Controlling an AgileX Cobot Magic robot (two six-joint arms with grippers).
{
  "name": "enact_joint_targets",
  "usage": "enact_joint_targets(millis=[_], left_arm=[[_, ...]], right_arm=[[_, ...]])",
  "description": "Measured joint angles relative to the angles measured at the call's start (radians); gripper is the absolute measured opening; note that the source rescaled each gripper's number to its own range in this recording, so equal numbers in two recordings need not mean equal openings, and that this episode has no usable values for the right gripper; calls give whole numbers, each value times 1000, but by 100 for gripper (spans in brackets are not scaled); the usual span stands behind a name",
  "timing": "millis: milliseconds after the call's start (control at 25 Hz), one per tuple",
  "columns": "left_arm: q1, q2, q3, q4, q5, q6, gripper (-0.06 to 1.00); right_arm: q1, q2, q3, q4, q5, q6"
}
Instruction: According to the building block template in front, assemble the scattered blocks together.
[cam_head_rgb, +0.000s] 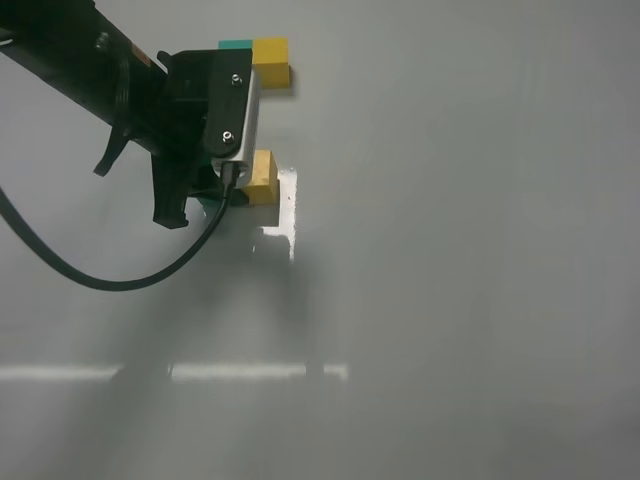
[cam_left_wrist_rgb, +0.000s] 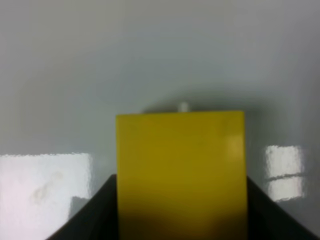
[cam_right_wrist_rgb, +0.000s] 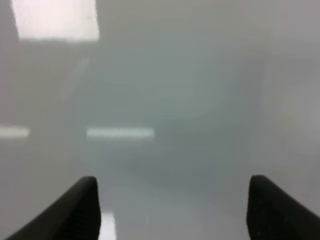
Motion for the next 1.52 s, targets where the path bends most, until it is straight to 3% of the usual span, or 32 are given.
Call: enact_joint_targets(millis=[160, 200, 360, 480, 640, 880, 1000, 1200, 1360, 1520], left_arm=[[0, 0, 0, -1, 0, -8, 3], [0, 0, 0, -1, 0, -14, 10], [0, 0, -5, -12, 0, -27, 75], [0, -2, -25, -33, 9, -62, 98], [-10, -13, -86, -38, 87, -110, 100], [-38, -115, -146, 48, 139, -146, 100], [-39, -185, -148, 150, 195, -249, 100], [-39, -299, -148, 386, 294, -456, 100], [-39, -381, -146, 447, 328, -528, 100], [-39, -493, -79, 576, 330, -660, 100]], right_arm=[[0, 0, 0, 0, 0, 0], [0, 0, 0, 0, 0, 0], [0, 0, 0, 0, 0, 0], [0, 0, 0, 0, 0, 0], [0, 0, 0, 0, 0, 0], [0, 0, 0, 0, 0, 0], [0, 0, 0, 0, 0, 0], [0, 0, 0, 0, 0, 0], [0, 0, 0, 0, 0, 0], [0, 0, 0, 0, 0, 0]])
